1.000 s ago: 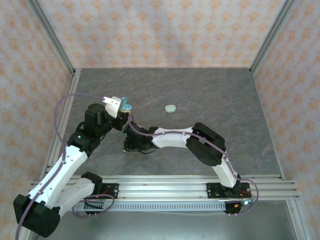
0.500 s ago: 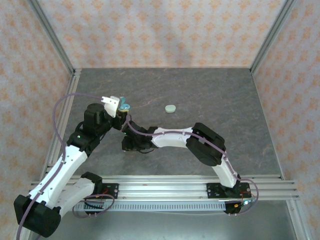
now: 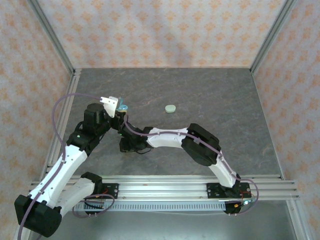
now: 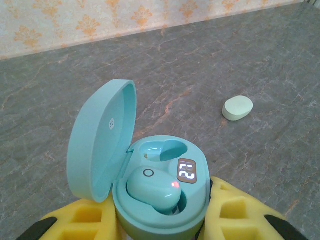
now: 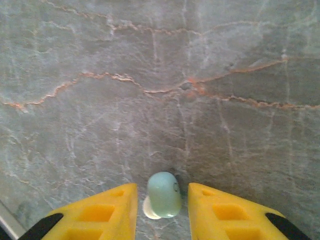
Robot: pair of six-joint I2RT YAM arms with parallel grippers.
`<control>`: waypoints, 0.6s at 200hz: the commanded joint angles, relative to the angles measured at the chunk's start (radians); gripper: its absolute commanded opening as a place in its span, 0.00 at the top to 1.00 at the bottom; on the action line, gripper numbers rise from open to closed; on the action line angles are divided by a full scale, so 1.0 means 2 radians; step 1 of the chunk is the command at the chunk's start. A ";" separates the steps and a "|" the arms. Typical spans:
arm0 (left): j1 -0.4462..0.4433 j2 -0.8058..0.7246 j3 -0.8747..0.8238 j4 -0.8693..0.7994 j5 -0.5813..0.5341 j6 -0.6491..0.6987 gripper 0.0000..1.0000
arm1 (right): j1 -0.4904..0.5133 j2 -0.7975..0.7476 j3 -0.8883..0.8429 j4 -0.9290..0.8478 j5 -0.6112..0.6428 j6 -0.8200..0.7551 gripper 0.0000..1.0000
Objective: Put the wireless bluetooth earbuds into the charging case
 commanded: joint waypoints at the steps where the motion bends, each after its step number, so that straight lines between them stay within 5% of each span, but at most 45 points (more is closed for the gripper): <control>1: 0.001 -0.005 0.014 0.004 0.006 -0.005 1.00 | 0.006 0.018 0.020 -0.038 0.015 -0.018 0.68; 48: 0.000 -0.007 0.014 0.003 0.005 -0.006 1.00 | 0.008 0.036 0.035 -0.061 0.022 -0.026 0.68; 120: 0.001 -0.009 0.013 0.000 0.012 -0.007 1.00 | 0.005 -0.012 0.000 -0.065 0.063 -0.051 0.84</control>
